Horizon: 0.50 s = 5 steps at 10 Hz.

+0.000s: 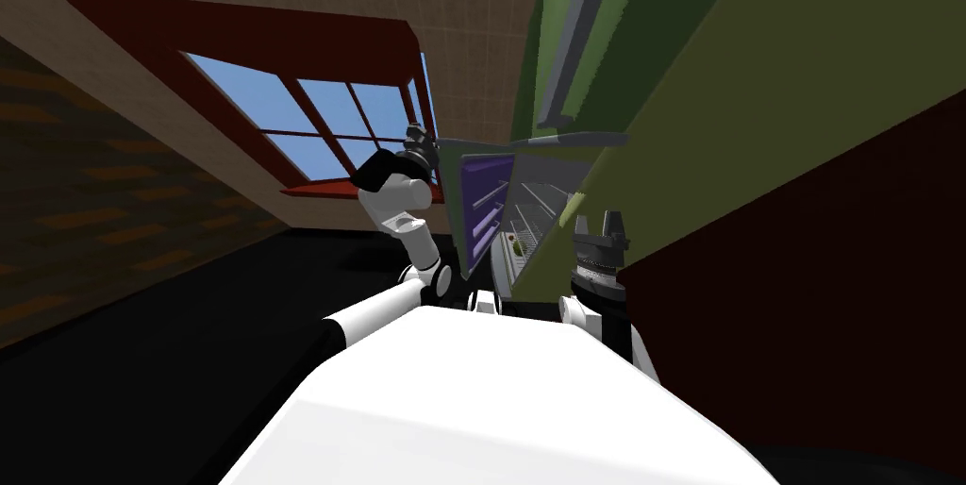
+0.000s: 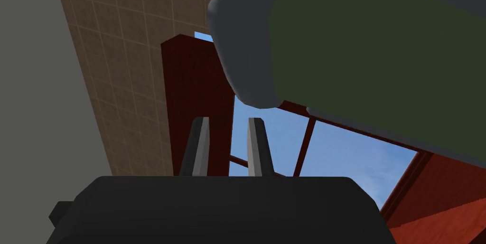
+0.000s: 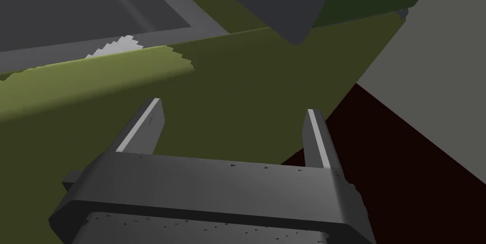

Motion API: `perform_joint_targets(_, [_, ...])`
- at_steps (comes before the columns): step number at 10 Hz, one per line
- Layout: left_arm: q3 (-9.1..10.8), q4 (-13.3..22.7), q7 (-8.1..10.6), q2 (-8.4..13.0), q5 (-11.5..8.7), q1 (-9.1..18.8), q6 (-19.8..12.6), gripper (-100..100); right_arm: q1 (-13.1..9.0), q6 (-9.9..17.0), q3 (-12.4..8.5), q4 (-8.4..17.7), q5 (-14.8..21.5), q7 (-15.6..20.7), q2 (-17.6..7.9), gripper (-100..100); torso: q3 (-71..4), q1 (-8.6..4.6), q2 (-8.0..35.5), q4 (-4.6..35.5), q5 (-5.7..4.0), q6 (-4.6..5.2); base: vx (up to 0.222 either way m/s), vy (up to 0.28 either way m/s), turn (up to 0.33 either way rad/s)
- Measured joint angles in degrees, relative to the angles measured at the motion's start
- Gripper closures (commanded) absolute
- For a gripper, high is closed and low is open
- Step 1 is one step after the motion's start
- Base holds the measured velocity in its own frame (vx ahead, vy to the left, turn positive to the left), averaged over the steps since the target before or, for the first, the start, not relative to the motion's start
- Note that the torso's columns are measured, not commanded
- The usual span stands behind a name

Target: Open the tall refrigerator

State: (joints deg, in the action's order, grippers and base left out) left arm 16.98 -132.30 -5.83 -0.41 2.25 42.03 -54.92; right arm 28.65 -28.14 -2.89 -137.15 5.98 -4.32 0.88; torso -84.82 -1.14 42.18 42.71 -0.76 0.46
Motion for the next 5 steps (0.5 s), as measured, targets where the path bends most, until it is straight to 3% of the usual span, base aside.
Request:
perform_joint_targets(3, [-1.00,0.93,0.86,0.16,-2.00,1.53,1.32,100,-0.01,0.00,0.00,0.00,0.00,0.00,0.00,0,0.32,1.26,0.20,-0.38,0.79,-0.46,0.055,0.258,-0.044])
perform_joint_targets(4, [-1.10,1.01,1.06,0.26,-2.50,1.67,1.38,100,-0.01,0.00,0.00,0.00,0.00,0.00,0.00,0,0.31,1.16,0.20,-0.39,0.79,-0.47,0.018,0.086,-0.004])
perform_joint_targets(5, [-1.08,1.02,1.09,0.30,-2.55,1.68,1.37,-100,-0.01,0.00,0.01,0.00,0.00,0.00,0.02,0,0.32,0.72,0.22,-0.39,0.65,-0.45,0.000,0.000,0.000])
